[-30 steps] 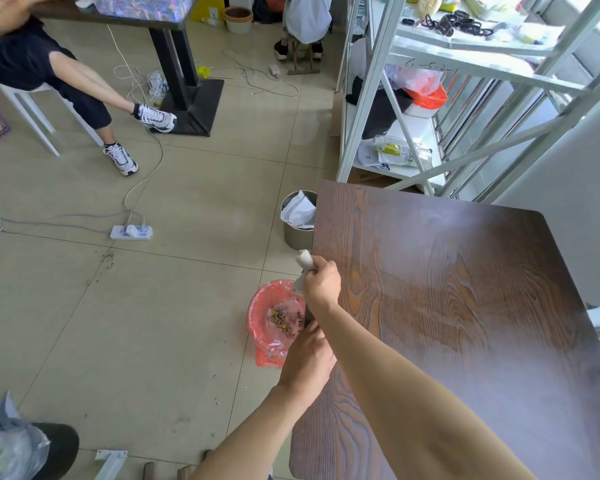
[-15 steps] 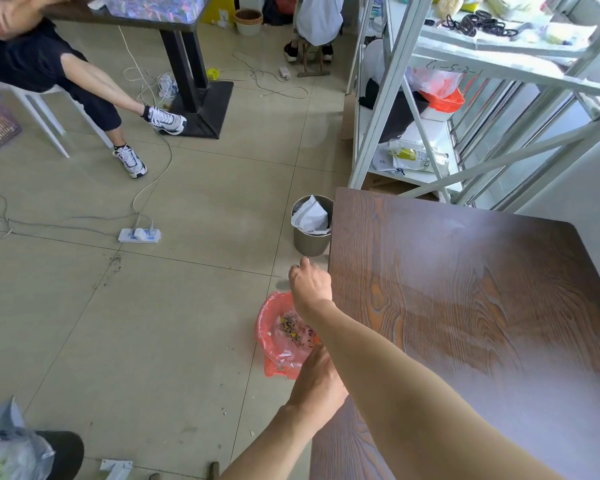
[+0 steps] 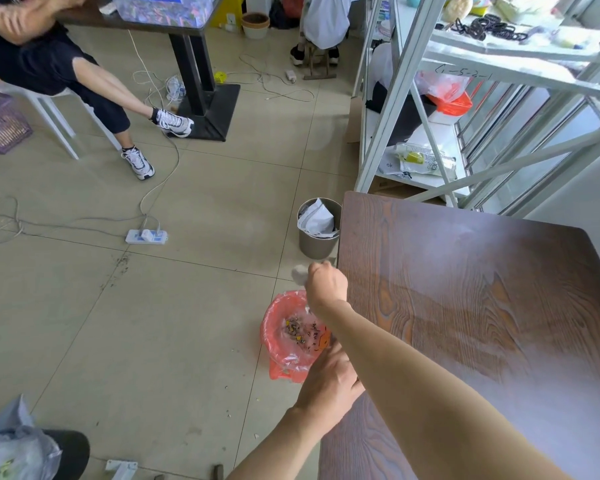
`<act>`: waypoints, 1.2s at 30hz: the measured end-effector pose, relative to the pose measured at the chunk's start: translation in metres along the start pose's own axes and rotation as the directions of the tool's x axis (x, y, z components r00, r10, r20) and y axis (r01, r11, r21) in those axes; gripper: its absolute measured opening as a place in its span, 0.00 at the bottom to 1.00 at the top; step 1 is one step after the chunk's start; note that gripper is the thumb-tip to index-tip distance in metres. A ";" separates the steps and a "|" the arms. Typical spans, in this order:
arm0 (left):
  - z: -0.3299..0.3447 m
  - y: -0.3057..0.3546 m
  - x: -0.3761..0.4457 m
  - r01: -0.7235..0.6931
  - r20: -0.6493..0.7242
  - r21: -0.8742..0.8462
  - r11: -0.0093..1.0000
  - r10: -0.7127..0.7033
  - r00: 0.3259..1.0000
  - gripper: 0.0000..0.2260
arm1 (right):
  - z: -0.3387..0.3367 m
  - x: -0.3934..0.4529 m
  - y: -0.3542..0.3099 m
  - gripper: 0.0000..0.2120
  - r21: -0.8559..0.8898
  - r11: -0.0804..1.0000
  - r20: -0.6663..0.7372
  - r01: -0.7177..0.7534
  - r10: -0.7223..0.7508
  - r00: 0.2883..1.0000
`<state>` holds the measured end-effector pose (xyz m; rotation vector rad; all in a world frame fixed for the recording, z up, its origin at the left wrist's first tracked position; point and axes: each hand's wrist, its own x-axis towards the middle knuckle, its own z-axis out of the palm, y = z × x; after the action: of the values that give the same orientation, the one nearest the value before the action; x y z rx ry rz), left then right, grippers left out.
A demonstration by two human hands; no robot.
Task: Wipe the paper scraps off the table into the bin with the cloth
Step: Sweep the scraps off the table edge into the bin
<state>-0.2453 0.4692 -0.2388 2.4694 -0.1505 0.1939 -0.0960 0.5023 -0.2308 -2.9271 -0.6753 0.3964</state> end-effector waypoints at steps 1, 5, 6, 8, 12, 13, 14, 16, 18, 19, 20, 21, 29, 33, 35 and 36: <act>0.003 -0.001 0.000 0.031 0.032 -0.004 1.000 -0.031 0.999 0.05 | -0.003 0.001 0.003 0.11 0.044 0.999 -0.018 -0.032 0.033 0.999; 0.008 -0.007 0.002 0.030 0.086 0.015 0.999 -0.031 0.996 0.15 | -0.019 0.000 0.021 0.09 0.291 0.938 -0.041 -0.189 0.210 0.977; 0.009 -0.007 0.002 0.018 0.092 0.004 1.000 -0.018 0.996 0.16 | -0.023 0.000 0.027 0.09 0.375 0.902 -0.017 -0.216 0.239 0.971; 0.008 -0.009 0.002 0.031 0.098 -0.002 1.000 -0.031 0.995 0.17 | -0.026 -0.002 0.039 0.13 0.566 0.788 0.056 -0.241 0.255 0.965; 0.004 -0.008 0.001 0.061 0.117 -0.075 0.995 -0.052 0.992 0.17 | -0.026 -0.007 0.061 0.12 0.843 0.443 0.201 -0.306 0.268 0.942; 0.003 -0.009 0.000 0.069 0.097 -0.090 0.994 -0.060 0.993 0.16 | -0.027 -0.009 0.064 0.10 0.865 0.387 0.231 -0.321 0.261 0.937; 0.001 -0.009 0.000 0.089 0.084 -0.111 0.990 -0.080 0.993 0.16 | -0.027 -0.012 0.067 0.08 0.877 0.344 0.257 -0.336 0.255 0.932; -0.004 -0.011 0.001 0.117 0.030 -0.130 0.985 -0.114 0.993 0.14 | -0.028 -0.019 0.072 0.08 0.894 0.279 0.287 -0.351 0.244 0.926; -0.009 -0.017 0.003 0.165 -0.061 -0.150 0.975 -0.176 0.982 0.08 | -0.029 -0.025 0.074 0.11 0.903 0.259 0.282 -0.343 0.246 0.927; -0.013 -0.020 0.004 0.214 -0.122 -0.155 0.964 -0.233 0.965 0.06 | -0.030 -0.028 0.075 0.12 0.899 0.275 0.275 -0.342 0.255 0.927; -0.018 -0.022 0.007 0.275 -0.189 -0.154 0.949 -0.302 0.935 0.04 | -0.031 -0.030 0.076 0.13 0.894 0.294 0.264 -0.338 0.264 0.928; -0.023 -0.023 0.011 0.339 -0.264 -0.160 0.927 -0.371 0.890 0.04 | -0.034 -0.033 0.075 0.14 0.889 0.315 0.253 -0.333 0.268 0.929; -0.054 -0.030 0.084 0.616 -0.180 -0.392 0.683 -0.714 0.677 0.10 | -0.040 -0.044 0.052 0.07 0.846 0.458 0.168 -0.272 0.254 0.952; -0.053 -0.030 0.093 0.608 -0.085 -0.557 0.565 -0.768 0.635 0.08 | -0.043 -0.044 0.049 0.08 0.857 0.420 0.179 -0.299 0.302 0.936; -0.054 -0.030 0.093 0.560 -0.074 -0.670 0.488 -0.794 0.603 0.06 | -0.042 -0.042 0.051 0.10 0.864 0.363 0.225 -0.350 0.344 0.912; -0.055 -0.031 0.092 0.538 -0.077 -0.712 0.451 -0.812 0.579 0.04 | -0.041 -0.040 0.053 0.11 0.864 0.338 0.242 -0.373 0.371 0.896</act>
<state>-0.1552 0.5219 -0.1989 1.5629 0.8763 0.2454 -0.0977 0.4351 -0.1910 -1.9375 0.2549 0.5694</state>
